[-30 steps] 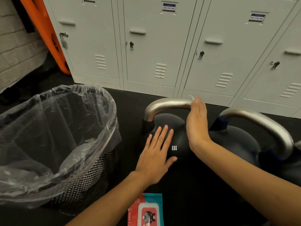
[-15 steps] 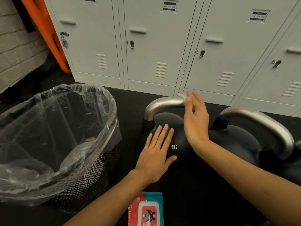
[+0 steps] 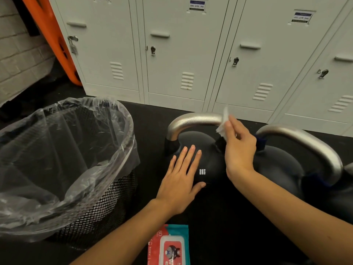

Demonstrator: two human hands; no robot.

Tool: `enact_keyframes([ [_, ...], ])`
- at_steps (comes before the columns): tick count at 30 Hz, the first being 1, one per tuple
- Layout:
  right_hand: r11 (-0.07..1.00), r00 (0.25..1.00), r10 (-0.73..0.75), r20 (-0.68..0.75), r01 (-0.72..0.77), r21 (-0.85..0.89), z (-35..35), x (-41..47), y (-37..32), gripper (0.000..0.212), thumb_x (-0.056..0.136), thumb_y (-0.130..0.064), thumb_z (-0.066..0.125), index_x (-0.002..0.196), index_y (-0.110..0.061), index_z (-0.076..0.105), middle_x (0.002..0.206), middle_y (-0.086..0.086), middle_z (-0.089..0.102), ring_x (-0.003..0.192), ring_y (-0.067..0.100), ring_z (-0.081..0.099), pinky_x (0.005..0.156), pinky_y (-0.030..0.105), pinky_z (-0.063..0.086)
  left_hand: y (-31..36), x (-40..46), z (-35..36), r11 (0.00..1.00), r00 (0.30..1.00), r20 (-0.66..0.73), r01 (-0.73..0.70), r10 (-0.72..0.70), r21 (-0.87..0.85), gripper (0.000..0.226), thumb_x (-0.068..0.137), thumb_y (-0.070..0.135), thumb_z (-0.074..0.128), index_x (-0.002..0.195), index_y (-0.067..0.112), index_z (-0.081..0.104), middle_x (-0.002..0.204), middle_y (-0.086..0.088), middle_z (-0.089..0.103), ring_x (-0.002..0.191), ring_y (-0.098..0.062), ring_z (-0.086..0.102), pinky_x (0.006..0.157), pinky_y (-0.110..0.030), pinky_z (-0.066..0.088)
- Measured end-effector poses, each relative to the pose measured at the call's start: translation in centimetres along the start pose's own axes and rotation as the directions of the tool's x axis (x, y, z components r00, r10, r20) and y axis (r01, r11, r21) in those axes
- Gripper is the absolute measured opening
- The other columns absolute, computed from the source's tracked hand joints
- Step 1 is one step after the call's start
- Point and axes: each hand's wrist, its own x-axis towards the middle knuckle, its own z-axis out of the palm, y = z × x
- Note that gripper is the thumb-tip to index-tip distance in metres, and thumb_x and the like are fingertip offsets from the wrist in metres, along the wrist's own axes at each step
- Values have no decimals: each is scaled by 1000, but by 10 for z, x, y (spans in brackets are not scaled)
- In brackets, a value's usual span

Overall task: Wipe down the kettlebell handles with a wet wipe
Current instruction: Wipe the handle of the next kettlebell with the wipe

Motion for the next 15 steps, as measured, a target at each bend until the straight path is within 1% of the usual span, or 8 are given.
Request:
enact_keyframes([
  [3,997,996,-44,73,49,-56,-1,9,-5,33,99,-29,56,131,-24,62,133,-12,58,121,0,50,103,17,35,0,0,0,1000,1000,-7,-10,10,1,82,97,53,37,146,28,-24,154,6,-30,141,-13,-30,113,-33,-16],
  [5,999,998,40,57,-38,-36,-4,16,-4,28,100,-35,53,124,-28,66,117,-15,64,106,-2,55,91,14,38,0,-1,0,1000,1000,-17,-19,19,3,82,98,53,37,147,27,-23,154,6,-29,142,-14,-29,114,-33,-15],
  [7,981,982,187,16,-188,53,-8,20,5,24,100,-35,52,112,-28,71,95,-12,67,90,1,58,80,14,43,0,-1,0,1000,1000,-20,-21,21,1,81,98,52,37,147,26,-22,155,5,-28,142,-14,-28,114,-34,-15],
  [8,959,964,264,3,-263,106,-10,20,9,23,100,-34,52,112,-27,71,91,-10,67,89,3,59,81,16,45,0,-1,0,1000,1000,-19,-19,19,3,81,98,52,37,147,26,-22,155,5,-28,142,-15,-28,114,-34,-15],
  [10,930,939,343,-2,-340,141,-12,17,16,22,99,-31,54,112,-27,71,98,-7,69,97,7,61,91,24,47,0,-1,0,1000,1000,-15,-13,13,9,81,98,53,36,147,26,-23,154,5,-29,142,-15,-28,114,-34,-16],
  [12,939,946,323,-6,-320,126,-10,16,17,19,99,-29,53,105,-28,72,99,-7,69,96,6,61,91,22,46,0,-1,0,1000,1000,-13,-10,11,10,81,98,53,36,146,26,-24,154,5,-30,142,-15,-29,114,-34,-16],
  [13,953,958,286,-17,-283,111,-9,17,13,20,99,-29,52,102,-25,72,92,-7,68,89,4,59,84,19,46,0,0,1,1000,1000,-15,-11,11,9,81,98,53,36,146,26,-24,154,4,-29,142,-15,-29,114,-34,-15],
  [15,982,982,187,-31,-186,21,-9,29,2,26,99,-30,48,94,-24,73,83,-4,63,79,7,55,74,20,42,-1,-1,2,1000,1000,-23,-18,18,4,81,98,53,37,147,27,-22,155,4,-27,142,-15,-28,114,-35,-14],
])
